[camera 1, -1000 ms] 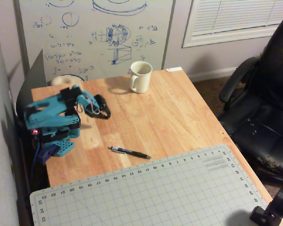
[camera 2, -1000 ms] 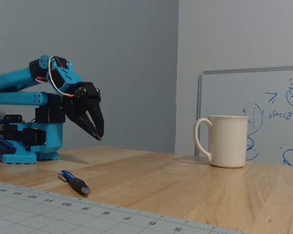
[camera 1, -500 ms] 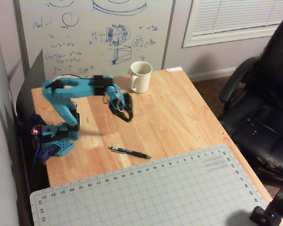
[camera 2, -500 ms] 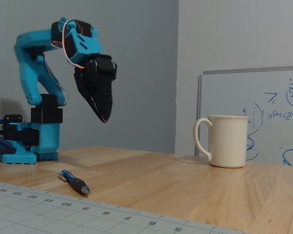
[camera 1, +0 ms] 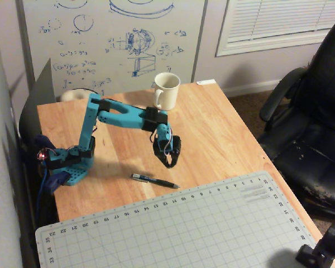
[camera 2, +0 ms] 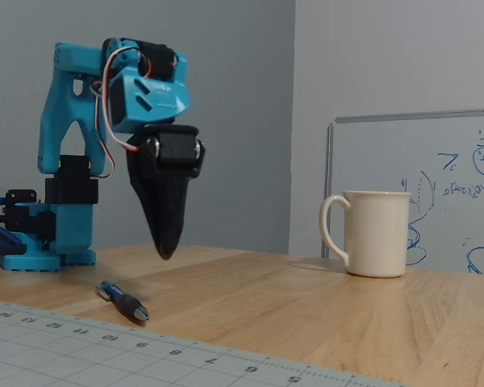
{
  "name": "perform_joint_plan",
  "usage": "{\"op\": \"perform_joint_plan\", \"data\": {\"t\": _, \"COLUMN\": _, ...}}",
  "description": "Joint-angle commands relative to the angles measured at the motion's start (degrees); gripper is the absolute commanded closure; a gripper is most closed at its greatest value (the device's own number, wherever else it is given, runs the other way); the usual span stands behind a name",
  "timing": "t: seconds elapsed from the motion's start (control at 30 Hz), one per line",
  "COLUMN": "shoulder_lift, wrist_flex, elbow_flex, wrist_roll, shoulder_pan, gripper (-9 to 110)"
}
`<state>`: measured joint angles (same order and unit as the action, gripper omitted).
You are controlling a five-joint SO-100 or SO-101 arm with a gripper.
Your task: Touch the pen.
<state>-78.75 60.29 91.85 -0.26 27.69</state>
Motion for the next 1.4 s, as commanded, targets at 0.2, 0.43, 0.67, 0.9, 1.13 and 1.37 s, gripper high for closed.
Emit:
{"op": "perform_joint_plan", "data": {"t": 0.2, "shoulder_lift": 3.16, "wrist_flex": -0.35, "elbow_flex": -5.71, "wrist_roll": -0.44, "shoulder_pan": 3.87, "gripper": 101}}
{"op": "perform_joint_plan", "data": {"t": 0.43, "shoulder_lift": 5.45, "wrist_flex": -0.35, "elbow_flex": -6.06, "wrist_roll": -0.44, "shoulder_pan": 4.75, "gripper": 101}}
{"op": "perform_joint_plan", "data": {"t": 0.67, "shoulder_lift": 7.21, "wrist_flex": -0.35, "elbow_flex": -6.06, "wrist_roll": -0.44, "shoulder_pan": 4.66, "gripper": 101}}
{"op": "perform_joint_plan", "data": {"t": 0.9, "shoulder_lift": 7.91, "wrist_flex": -0.44, "elbow_flex": -6.42, "wrist_roll": -0.44, "shoulder_pan": 4.66, "gripper": 101}}
{"op": "perform_joint_plan", "data": {"t": 1.13, "shoulder_lift": 7.82, "wrist_flex": -0.44, "elbow_flex": -6.42, "wrist_roll": -0.44, "shoulder_pan": 4.66, "gripper": 101}}
{"op": "perform_joint_plan", "data": {"t": 1.37, "shoulder_lift": 7.56, "wrist_flex": -0.53, "elbow_flex": -6.5, "wrist_roll": -0.44, "shoulder_pan": 4.57, "gripper": 101}}
